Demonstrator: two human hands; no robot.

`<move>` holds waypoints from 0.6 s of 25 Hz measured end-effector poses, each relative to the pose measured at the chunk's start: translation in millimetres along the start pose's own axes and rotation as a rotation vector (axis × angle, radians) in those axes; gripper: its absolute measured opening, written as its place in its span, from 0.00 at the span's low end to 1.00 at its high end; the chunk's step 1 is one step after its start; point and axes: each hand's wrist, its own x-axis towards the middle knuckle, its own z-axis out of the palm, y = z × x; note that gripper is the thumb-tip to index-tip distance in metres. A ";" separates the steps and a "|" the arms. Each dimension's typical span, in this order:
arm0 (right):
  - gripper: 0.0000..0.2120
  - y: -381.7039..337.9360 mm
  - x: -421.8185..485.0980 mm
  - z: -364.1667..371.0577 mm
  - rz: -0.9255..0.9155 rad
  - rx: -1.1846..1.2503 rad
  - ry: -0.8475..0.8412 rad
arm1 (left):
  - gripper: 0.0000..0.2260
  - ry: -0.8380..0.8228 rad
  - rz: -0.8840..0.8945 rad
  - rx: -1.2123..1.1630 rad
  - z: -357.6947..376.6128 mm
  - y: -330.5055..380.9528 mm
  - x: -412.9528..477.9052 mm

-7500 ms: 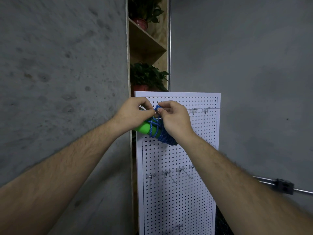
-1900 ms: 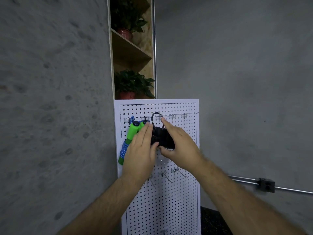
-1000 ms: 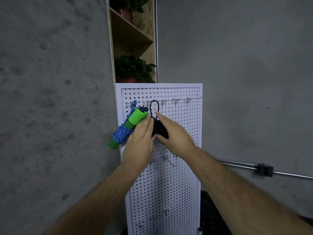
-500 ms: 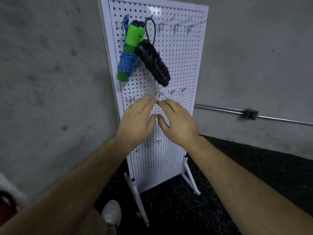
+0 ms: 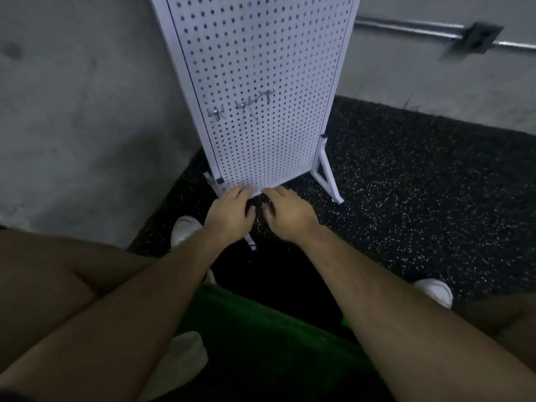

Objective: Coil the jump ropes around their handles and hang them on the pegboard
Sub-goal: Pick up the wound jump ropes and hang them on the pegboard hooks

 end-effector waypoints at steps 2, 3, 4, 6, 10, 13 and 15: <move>0.22 12.4 -7.3 44.8 0.052 0.001 -0.121 | 0.23 -0.176 -0.115 0.022 36.8 -19.4 -5.5; 0.22 17.8 -10.6 65.7 0.078 -0.005 -0.170 | 0.23 -0.250 -0.158 0.026 54.3 -28.3 -7.1; 0.23 21.5 -14.6 85.2 0.101 -0.011 -0.209 | 0.22 -0.313 -0.192 0.027 71.5 -37.2 -9.4; 0.23 23.1 -22.2 119.7 0.131 -0.024 -0.273 | 0.23 -0.449 -0.265 0.037 102.2 -51.1 -16.8; 0.26 23.4 -30.1 161.0 0.129 -0.079 -0.376 | 0.35 -0.760 -0.448 0.085 141.7 -66.4 -16.0; 0.27 27.7 -27.4 178.1 0.138 -0.077 -0.448 | 0.40 -0.856 -0.588 0.064 161.0 -77.9 -10.6; 0.27 27.4 -27.4 188.0 0.152 -0.082 -0.468 | 0.39 -0.842 -0.637 0.050 172.1 -85.2 -10.8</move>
